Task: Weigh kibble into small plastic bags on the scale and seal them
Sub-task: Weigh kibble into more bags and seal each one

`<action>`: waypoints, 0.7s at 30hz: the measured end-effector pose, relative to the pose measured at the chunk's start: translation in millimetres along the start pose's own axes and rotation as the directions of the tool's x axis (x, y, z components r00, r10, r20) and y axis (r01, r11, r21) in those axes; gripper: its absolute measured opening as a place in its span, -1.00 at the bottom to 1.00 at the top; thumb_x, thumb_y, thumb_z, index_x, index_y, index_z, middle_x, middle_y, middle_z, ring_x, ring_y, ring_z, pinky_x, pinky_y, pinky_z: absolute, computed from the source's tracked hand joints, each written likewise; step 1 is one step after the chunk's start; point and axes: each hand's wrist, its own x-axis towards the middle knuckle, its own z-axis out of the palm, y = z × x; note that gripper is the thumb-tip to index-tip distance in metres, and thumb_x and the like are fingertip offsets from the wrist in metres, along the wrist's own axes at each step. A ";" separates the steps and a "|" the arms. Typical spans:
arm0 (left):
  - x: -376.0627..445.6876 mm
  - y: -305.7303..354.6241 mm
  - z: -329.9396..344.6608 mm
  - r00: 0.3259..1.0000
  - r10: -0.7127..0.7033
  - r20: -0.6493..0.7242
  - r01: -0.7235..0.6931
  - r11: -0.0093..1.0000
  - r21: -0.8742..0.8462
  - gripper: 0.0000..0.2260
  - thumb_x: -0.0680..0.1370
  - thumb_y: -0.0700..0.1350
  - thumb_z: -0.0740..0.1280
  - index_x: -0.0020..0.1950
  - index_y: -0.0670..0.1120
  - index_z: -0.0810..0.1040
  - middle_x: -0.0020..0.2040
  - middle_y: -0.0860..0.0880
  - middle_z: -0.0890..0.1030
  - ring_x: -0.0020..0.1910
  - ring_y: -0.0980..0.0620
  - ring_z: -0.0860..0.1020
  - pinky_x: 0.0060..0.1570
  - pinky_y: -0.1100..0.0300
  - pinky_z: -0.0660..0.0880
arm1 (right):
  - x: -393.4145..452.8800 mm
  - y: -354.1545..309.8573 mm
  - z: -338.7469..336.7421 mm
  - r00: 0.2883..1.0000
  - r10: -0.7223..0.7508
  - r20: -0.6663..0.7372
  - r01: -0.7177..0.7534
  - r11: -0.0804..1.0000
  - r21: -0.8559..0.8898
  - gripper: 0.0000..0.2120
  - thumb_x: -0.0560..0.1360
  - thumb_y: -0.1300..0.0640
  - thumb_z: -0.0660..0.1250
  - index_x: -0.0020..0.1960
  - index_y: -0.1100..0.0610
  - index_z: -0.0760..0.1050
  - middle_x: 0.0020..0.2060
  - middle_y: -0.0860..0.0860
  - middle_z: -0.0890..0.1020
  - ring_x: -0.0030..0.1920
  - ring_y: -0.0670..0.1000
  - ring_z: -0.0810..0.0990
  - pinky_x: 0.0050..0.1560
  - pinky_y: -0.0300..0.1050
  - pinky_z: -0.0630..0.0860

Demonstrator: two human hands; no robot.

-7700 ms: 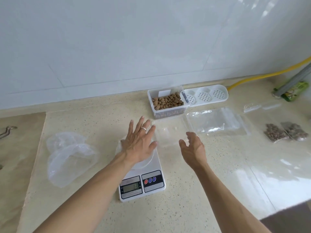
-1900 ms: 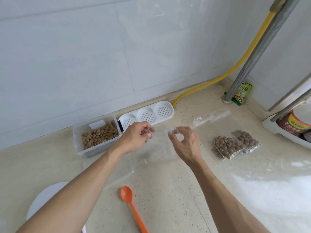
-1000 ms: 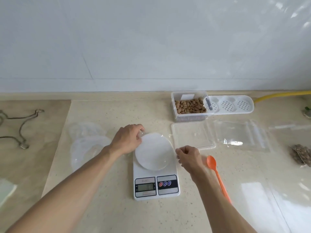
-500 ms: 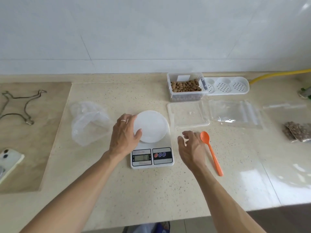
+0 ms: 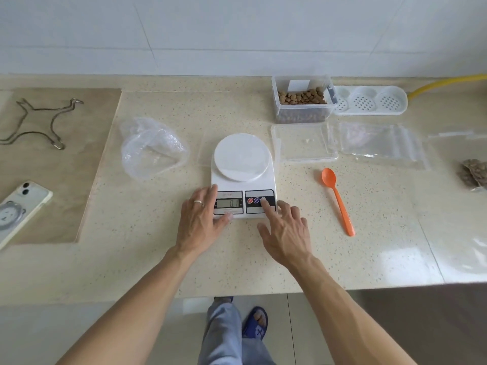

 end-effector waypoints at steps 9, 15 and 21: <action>1.0 -6.4 9.8 0.999 -0.035 0.024 0.036 0.999 -0.028 -0.21 0.49 0.36 0.06 0.57 -0.10 0.07 0.48 -0.11 0.30 0.51 -0.17 0.14 0.41 -0.22 0.17 | 3.8 -3.9 2.1 1.000 0.028 -0.006 -0.029 0.999 -0.046 -0.47 0.63 -0.15 0.12 0.55 -0.14 0.08 0.44 0.08 0.29 0.36 0.13 0.30 0.25 0.07 0.37; 1.3 -3.9 7.7 0.999 -0.040 0.030 0.041 0.999 -0.025 -0.25 0.52 0.26 0.22 0.57 -0.10 0.07 0.48 -0.11 0.30 0.51 -0.17 0.13 0.42 -0.21 0.16 | 5.8 -3.2 -0.8 0.999 0.030 -0.022 -0.030 1.000 -0.005 -0.51 0.63 -0.08 0.16 0.53 -0.14 0.16 0.41 0.09 0.35 0.34 0.13 0.33 0.23 0.05 0.39; 1.4 -0.6 1.9 0.999 -0.028 0.031 0.029 0.999 -0.043 -0.26 0.52 0.22 0.28 0.56 -0.12 0.11 0.48 -0.13 0.29 0.49 -0.16 0.18 0.40 -0.21 0.20 | 7.7 -1.6 -7.5 1.000 0.016 0.017 -0.016 1.000 0.018 -0.50 0.62 -0.09 0.17 0.54 -0.14 0.17 0.42 0.10 0.36 0.37 0.15 0.32 0.27 0.07 0.40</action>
